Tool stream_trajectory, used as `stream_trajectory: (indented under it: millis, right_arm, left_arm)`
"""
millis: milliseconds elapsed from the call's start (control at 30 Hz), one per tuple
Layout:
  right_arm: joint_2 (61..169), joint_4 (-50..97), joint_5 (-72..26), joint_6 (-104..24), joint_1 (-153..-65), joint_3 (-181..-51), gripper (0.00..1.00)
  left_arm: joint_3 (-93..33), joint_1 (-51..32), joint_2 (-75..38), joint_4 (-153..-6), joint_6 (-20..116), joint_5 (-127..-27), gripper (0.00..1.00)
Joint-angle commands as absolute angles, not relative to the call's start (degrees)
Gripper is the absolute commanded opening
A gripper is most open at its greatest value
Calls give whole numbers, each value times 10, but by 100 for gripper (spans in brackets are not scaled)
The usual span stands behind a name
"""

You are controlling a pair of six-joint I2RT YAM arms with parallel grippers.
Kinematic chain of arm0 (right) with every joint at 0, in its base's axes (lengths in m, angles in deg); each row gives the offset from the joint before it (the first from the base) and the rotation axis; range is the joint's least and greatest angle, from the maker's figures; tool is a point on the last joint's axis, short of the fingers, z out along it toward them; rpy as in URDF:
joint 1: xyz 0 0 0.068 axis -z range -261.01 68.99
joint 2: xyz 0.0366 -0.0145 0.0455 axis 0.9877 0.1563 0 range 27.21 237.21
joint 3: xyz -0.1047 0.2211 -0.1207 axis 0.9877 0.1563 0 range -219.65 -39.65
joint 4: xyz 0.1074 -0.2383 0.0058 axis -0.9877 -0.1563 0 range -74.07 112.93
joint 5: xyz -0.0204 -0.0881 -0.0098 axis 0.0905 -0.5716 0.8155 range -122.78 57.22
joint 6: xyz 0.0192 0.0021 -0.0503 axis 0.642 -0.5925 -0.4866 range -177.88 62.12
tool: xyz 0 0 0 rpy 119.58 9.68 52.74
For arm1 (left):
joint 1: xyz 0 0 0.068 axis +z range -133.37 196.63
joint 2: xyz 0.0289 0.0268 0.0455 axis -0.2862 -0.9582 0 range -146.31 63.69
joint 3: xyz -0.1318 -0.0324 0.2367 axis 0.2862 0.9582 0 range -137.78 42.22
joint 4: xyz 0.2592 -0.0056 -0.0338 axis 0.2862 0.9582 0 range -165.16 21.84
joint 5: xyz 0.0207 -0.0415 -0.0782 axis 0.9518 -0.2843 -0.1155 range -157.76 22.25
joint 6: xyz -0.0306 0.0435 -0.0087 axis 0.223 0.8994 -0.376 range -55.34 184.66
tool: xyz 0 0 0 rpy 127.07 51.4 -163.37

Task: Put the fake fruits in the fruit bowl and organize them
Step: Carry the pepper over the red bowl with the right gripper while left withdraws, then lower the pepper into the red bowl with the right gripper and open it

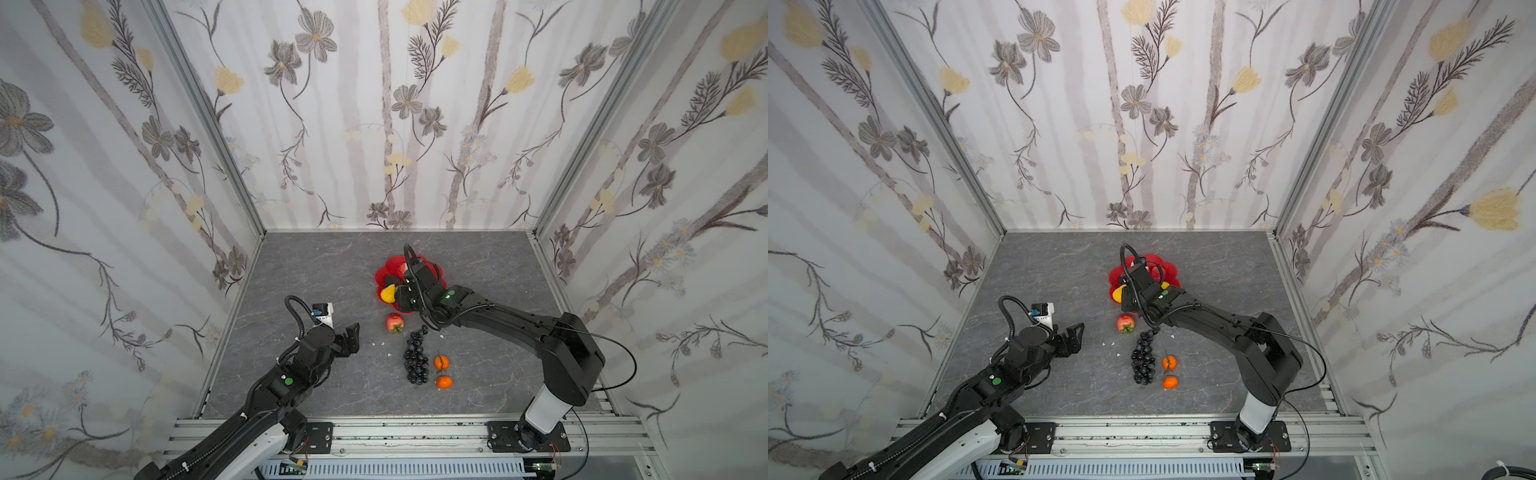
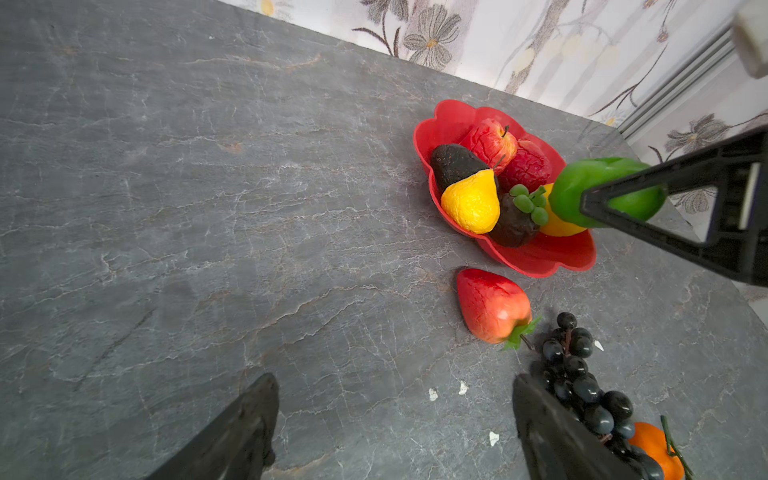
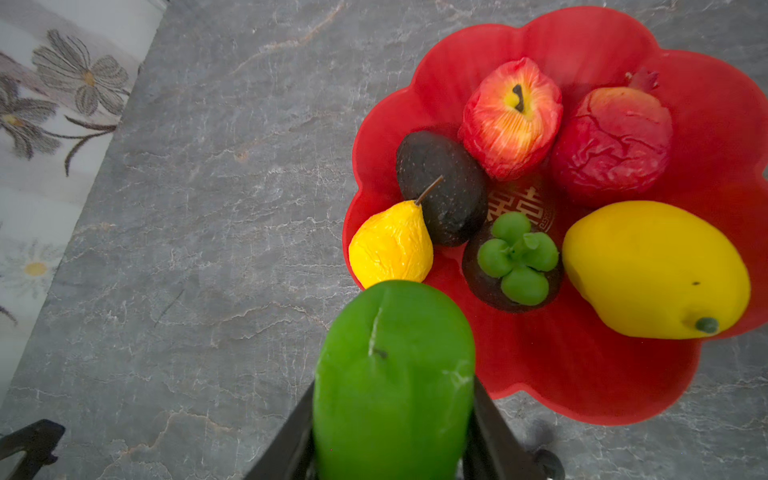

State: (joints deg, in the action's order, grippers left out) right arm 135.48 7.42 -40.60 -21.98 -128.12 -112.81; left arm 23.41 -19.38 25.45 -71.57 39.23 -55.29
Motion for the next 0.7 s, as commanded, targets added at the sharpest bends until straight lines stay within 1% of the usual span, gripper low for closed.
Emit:
stream_trajectory:
  millis: [0,267,667]
  right_arm:
    - [1376,34,-390,-201,-1279,-1155,37]
    - [1416,-3,-386,-175,-1267,-1192,37]
    - [1465,-42,-381,-164,-1261,-1238,38]
  left_arm:
    - [236,-193,262,-745,414,-536,89]
    - [241,-193,277,-742,415,-523,90]
    - [242,-193,262,-749,417,-523,90]
